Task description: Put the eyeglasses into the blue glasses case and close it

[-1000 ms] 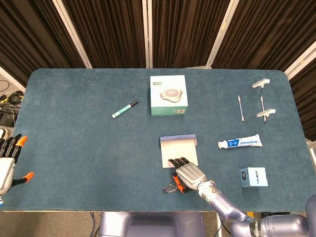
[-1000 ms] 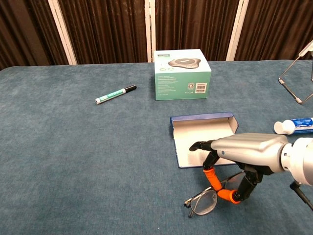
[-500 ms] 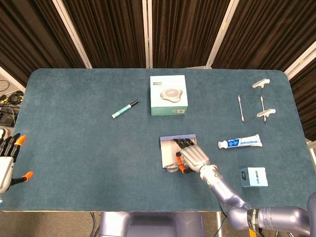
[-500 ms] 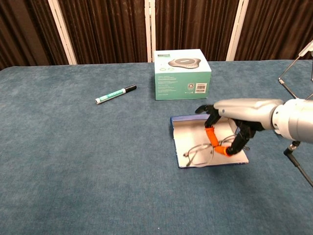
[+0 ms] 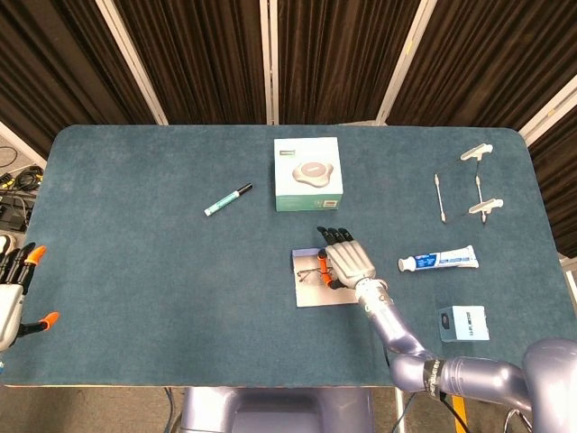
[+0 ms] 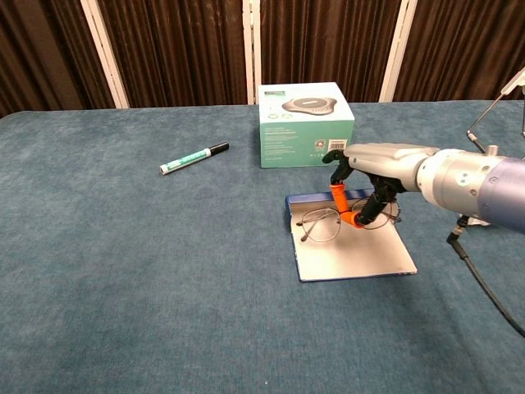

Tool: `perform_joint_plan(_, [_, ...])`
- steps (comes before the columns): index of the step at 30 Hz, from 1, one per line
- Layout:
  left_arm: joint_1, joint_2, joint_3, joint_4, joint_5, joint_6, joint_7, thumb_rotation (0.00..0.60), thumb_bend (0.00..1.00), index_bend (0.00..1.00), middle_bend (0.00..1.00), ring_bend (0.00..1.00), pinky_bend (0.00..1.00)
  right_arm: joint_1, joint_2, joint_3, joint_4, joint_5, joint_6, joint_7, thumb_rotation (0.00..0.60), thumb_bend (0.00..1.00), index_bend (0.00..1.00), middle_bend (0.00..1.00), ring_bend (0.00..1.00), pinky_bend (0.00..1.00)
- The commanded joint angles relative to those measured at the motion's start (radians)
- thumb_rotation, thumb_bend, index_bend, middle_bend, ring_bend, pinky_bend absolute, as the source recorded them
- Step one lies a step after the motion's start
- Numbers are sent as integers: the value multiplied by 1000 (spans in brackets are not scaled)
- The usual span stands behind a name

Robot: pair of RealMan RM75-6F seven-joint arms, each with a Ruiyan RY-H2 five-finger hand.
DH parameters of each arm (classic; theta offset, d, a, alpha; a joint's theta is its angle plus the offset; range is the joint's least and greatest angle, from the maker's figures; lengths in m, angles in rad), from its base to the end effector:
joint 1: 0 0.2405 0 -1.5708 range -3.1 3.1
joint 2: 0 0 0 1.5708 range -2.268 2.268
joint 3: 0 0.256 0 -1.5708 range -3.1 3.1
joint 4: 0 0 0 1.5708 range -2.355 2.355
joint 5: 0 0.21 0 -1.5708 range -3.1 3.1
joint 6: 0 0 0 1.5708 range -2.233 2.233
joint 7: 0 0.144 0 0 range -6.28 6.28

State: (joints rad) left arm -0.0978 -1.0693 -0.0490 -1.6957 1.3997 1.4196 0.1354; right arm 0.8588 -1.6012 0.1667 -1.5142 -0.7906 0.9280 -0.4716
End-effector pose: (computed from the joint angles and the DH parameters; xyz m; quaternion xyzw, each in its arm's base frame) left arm -0.3124 0.1829 0.1633 -0.6012 -0.3958 -0.3266 0.6126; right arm -0.1278 -0.3457 -0.0438 0.7385 -0.4424 0.3169 0.3981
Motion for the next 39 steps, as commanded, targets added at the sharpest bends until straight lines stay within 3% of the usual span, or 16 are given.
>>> perform_joint_plan(1, [0,1,-1,1,-3,-2,-3,600,0,0,0,0,0,11,-21,11,25,12,4,-10,600,389,645,22,0,0])
perform_joint_plan(5, [-1,3,-1,2,-4,-5,-11,600,0,0,0,0,0,24,-52,22,74,31,11,-26,600,388,643,22,0,0])
perform_joint_plan(7, [-2,4,-1,3,-4,-6,-13,600,0,0,0,0,0,26,-63,24,91,41,13,-33,600,384,594,15,0,0])
perform_joint_plan(9, [-2,4,0,3,-3,-6,-13,600,0,0,0,0,0,26,-68,25,99,48,13,-36,600,348,460,5,0,0])
perform_joint_plan(12, [-2,6,2,2,2,-3,-16,600,0,0,0,0,0,14,-51,23,69,45,28,-36,600,168,180,0,0,0])
perform_joint_plan(15, [0,6,3,0,6,1,-17,600,0,0,0,0,0,8,-32,15,42,25,43,-48,600,86,82,0,0,0])
perform_joint_plan(22, [0,6,4,-2,8,2,-14,600,0,0,0,0,0,2,-19,-8,18,-30,59,-65,600,70,60,0,0,0])
perform_joint_plan(39, [-9,7,-8,14,-32,-24,-33,600,0,0,0,0,0,32,-137,16,269,-61,1,-55,600,68,91,0,0,0])
